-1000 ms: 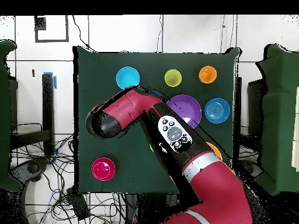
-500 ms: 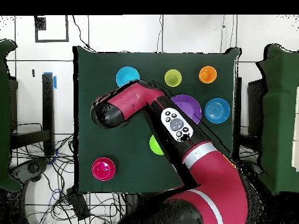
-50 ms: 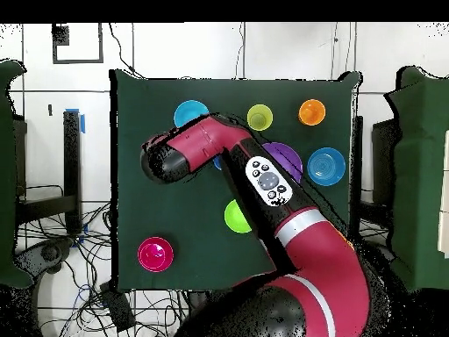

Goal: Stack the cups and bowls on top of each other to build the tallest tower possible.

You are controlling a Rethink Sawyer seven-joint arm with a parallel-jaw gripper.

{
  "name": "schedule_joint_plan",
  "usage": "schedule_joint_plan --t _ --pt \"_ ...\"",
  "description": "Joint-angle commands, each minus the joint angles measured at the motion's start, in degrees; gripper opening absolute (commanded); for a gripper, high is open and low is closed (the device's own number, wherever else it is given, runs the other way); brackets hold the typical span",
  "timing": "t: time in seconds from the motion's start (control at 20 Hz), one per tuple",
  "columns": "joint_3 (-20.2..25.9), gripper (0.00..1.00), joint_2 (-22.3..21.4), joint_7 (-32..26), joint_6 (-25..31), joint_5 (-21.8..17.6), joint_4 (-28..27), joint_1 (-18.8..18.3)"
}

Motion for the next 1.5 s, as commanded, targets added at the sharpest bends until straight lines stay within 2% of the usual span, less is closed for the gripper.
schedule_joint_plan --t 0.05,0.3,0.75,1.25,1.5 --pt "-4.4 1.0 0.8 -16.6 13.2 -3.3 -7.1 2.0" --pt "-7.2 1.0 -2.0 -15.1 17.4 -5.0 -8.5 4.0" --pt "-6.8 1.0 -4.6 -15.6 18.7 -4.3 -5.1 1.1" --pt "-6.8 1.0 -4.0 -16.2 16.1 -7.2 -6.8 0.0" --pt "-6.8 1.0 -3.7 -16.3 17.1 -7.3 -6.8 -0.3"
